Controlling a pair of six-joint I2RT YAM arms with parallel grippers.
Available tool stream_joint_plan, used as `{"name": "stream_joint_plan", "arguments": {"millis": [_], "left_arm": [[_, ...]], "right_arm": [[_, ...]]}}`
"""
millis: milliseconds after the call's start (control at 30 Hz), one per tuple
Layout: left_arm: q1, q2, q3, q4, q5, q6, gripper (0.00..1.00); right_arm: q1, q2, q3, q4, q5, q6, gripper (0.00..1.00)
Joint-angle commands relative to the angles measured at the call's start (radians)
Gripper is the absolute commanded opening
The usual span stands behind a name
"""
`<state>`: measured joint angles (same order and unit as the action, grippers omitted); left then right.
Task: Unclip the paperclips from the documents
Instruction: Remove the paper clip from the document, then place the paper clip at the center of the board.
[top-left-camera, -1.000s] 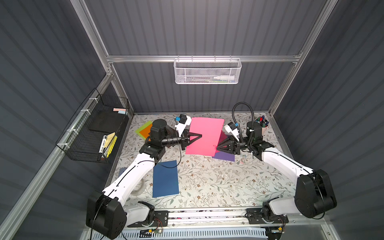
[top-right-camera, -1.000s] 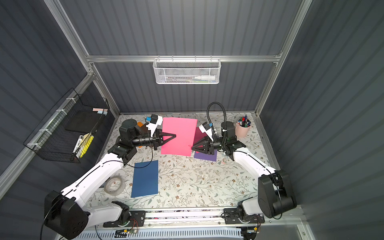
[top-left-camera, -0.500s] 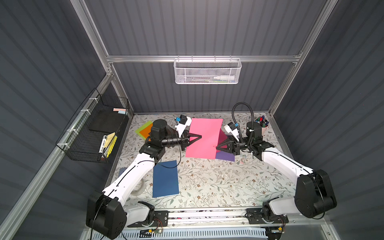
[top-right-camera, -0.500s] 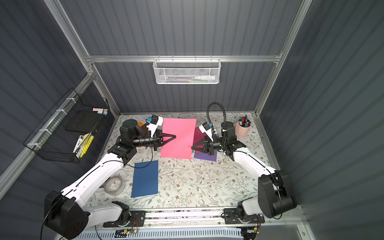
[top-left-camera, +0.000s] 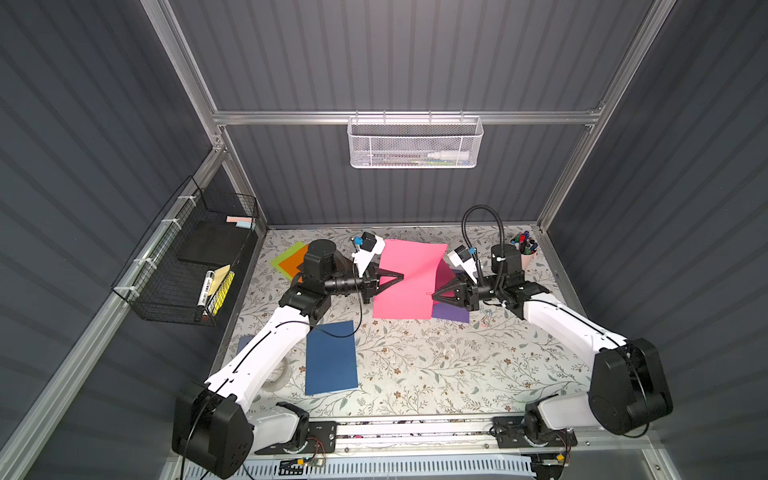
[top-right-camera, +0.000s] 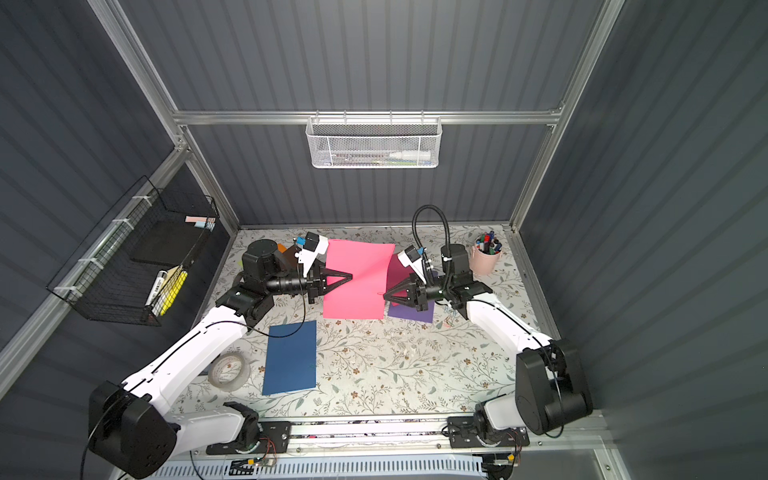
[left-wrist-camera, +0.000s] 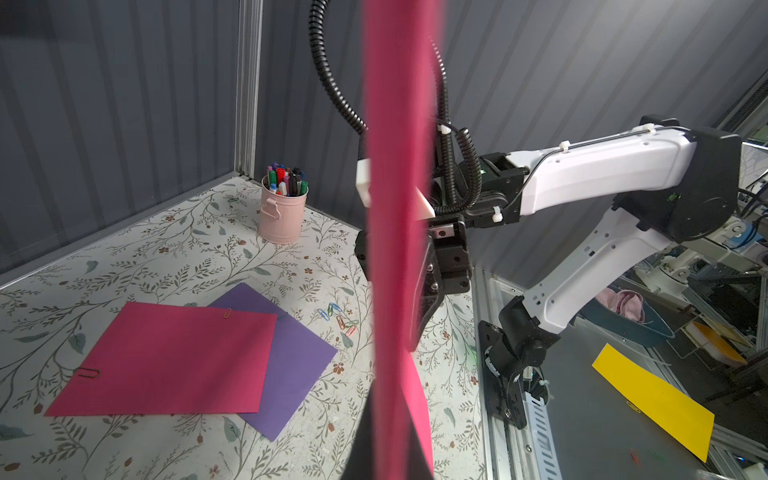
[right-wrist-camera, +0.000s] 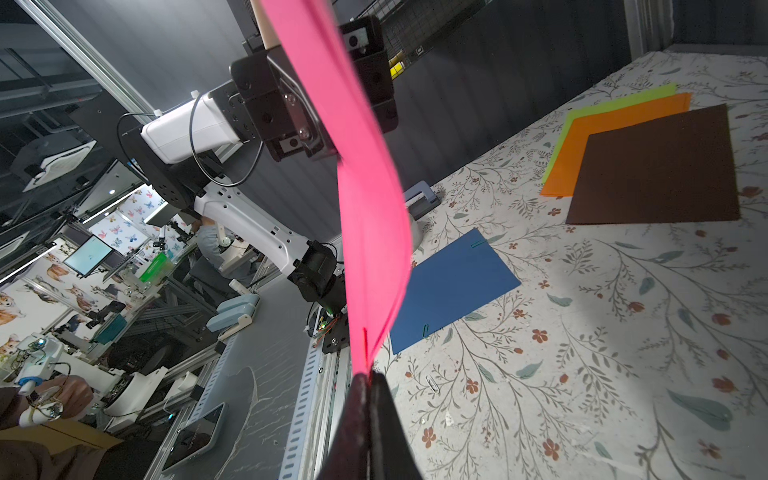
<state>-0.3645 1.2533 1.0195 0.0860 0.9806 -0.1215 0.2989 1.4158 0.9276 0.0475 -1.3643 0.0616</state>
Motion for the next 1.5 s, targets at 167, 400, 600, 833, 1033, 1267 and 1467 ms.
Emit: {"name": "stream_joint_plan", "arguments": {"millis": [167,400,600,833,1033,1267,1467], "left_arm": [[0.023,-0.012,0.041,-0.035,0.017,0.033,0.0],[0.031,-0.012,0.043,-0.038,0.027,0.037,0.0],[0.033,-0.008,0.045,-0.044,0.014,0.042,0.0],[0.049,0.022,0.041,-0.043,-0.272,-0.01,0.0],[0.117,0.101,0.013,0.068,-0.382,-0.106,0.0],[0.254,0.26,-0.024,0.254,-0.424,-0.244,0.0],[0.335,0.406,-0.006,0.335,-0.421,-0.276,0.0]], "right_arm": [[-0.026,0.028,0.03,-0.08,0.023,-0.062,0.05],[-0.03,0.04,0.042,-0.102,0.025,-0.075,0.05],[-0.035,0.041,0.043,-0.13,0.061,-0.089,0.04],[-0.144,0.021,-0.124,0.02,0.388,0.162,0.0],[-0.214,-0.041,-0.205,-0.17,0.722,0.21,0.0],[-0.228,-0.086,-0.205,-0.383,1.036,0.294,0.0],[-0.249,-0.085,-0.203,-0.462,1.198,0.341,0.0]]}}
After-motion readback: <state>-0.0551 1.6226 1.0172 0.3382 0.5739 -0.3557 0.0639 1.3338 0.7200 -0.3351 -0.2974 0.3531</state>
